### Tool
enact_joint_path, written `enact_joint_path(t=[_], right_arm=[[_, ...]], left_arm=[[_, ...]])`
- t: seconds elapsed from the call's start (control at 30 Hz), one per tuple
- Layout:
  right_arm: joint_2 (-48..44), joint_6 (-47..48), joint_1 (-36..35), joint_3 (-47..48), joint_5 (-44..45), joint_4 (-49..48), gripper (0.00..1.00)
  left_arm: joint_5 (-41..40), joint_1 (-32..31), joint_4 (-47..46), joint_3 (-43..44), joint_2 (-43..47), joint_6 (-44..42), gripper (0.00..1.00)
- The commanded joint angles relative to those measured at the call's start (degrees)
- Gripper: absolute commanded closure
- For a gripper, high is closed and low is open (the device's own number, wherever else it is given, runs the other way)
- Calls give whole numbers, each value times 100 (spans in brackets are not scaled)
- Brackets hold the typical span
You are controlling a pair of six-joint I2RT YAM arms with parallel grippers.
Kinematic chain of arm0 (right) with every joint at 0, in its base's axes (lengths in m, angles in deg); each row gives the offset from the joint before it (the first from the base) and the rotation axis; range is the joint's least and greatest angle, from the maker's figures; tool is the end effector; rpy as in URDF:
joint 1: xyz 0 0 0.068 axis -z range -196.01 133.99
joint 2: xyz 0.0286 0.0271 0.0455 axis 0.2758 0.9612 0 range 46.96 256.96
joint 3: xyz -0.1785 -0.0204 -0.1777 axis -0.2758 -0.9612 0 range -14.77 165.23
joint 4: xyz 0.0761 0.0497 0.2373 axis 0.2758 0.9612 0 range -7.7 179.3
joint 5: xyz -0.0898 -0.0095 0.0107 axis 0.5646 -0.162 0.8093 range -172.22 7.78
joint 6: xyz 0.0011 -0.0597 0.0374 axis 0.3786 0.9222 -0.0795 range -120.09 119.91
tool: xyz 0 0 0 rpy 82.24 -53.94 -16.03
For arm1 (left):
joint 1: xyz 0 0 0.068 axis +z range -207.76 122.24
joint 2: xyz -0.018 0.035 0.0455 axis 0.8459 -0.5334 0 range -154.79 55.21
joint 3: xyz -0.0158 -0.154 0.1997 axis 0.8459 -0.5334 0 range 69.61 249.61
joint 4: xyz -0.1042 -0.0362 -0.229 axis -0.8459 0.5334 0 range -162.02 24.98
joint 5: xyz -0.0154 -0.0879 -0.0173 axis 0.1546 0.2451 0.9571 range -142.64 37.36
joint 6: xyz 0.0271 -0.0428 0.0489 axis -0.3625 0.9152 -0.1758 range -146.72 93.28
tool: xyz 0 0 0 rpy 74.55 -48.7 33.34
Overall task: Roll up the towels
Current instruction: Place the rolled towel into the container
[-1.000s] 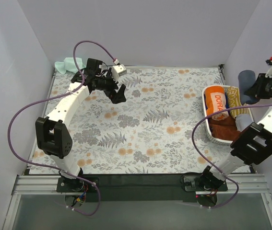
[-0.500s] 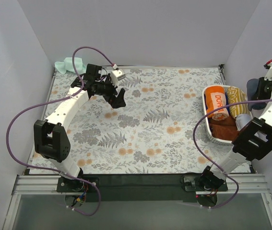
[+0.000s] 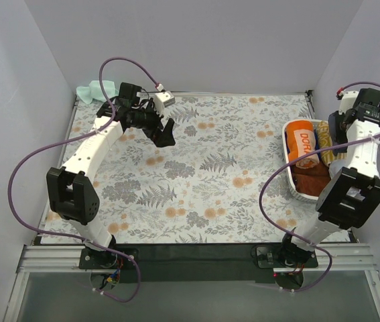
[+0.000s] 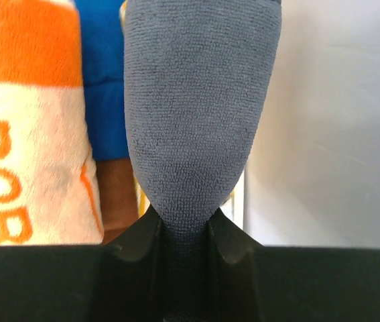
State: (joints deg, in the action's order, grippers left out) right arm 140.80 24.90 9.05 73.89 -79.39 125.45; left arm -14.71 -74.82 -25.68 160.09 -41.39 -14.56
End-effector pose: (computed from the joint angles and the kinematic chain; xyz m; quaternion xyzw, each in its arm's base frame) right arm 0.3297 -0.1574 0.2962 0.0094 0.9343 -0.1713 0.3124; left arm 0.3367 -0.1402 0.2946 0.1426 0.8902 -0.3745 0.2168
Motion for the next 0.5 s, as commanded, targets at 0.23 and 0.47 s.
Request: enact_joint_path(t=[0.23, 0.47], right_arm=[[37, -188, -229, -297, 376, -704, 99], [195, -434, -431, -350, -63, -449, 99]], left_arm=[[-111, 1, 331, 383, -158, -91, 2], [-172, 10, 261, 67, -158, -127, 2]])
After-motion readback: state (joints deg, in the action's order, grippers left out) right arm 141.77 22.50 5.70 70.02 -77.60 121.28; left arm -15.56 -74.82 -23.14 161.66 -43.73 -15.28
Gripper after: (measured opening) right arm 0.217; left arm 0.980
